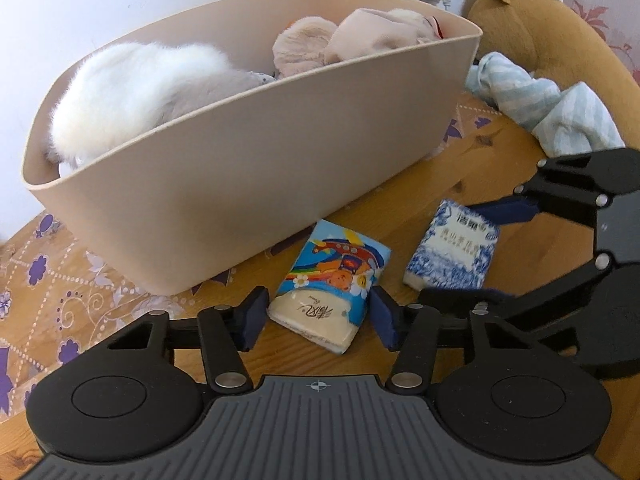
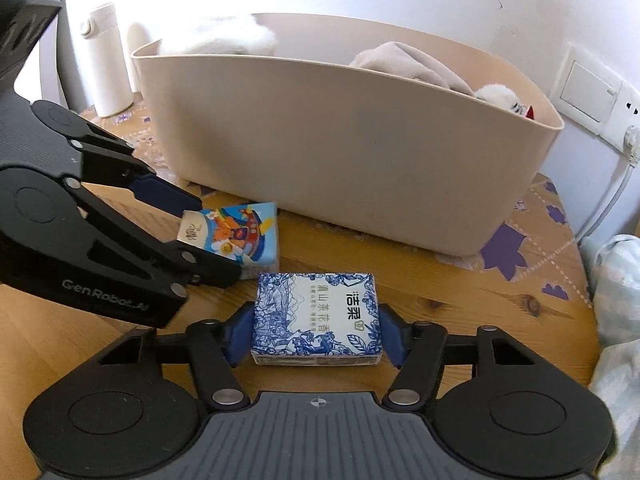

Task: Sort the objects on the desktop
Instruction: 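Grasp the snack packet with left tool while right grasps the blue tissue pack, then carry the snack packet and tissue pack over the cream bin with both tools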

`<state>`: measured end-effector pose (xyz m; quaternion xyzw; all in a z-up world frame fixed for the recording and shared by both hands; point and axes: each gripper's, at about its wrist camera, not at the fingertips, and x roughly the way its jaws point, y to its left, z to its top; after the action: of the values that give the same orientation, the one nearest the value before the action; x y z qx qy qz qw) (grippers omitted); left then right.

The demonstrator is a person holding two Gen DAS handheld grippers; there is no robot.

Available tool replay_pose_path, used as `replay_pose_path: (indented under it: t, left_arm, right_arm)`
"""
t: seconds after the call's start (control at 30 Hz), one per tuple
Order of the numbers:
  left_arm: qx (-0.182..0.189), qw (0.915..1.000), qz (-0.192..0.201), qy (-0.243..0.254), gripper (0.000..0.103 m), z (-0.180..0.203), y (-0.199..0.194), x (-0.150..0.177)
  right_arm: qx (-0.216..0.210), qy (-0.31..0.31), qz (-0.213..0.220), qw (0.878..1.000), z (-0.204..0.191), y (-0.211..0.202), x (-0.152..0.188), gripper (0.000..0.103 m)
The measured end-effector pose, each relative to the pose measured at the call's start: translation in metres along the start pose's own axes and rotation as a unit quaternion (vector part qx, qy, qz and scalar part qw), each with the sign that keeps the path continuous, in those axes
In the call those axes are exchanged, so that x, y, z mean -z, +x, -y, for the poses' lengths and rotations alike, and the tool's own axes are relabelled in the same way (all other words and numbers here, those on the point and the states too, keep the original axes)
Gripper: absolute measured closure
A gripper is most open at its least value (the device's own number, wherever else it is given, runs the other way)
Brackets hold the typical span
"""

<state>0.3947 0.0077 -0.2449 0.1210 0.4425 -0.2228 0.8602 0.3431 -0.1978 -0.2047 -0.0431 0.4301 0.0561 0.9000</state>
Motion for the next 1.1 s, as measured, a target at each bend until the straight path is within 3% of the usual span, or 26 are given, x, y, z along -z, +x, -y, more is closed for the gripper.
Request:
replay_pose_path:
  t: [0.5, 0.83, 1.1]
  left_arm:
    - [0.023, 0.9996, -0.012, 0.009, 0.054, 0.021, -0.030, 0.025]
    - [0.038, 0.9987, 0.028, 0.017, 0.054, 0.032, -0.083, 0.017]
    - [0.024, 0.9968, 0.075, 0.014, 0.054, 0.027, -0.124, -0.008]
  right_arm:
    - [0.004, 0.018, 0.006, 1.000, 0.019, -0.037, 0.016, 0.042]
    - [0.002, 0.035, 0.026, 0.999, 0.031, -0.075, 0.015, 0.042]
    - [0.009, 0.033, 0.061, 0.998, 0.056, -0.120, -0.011, 0.042]
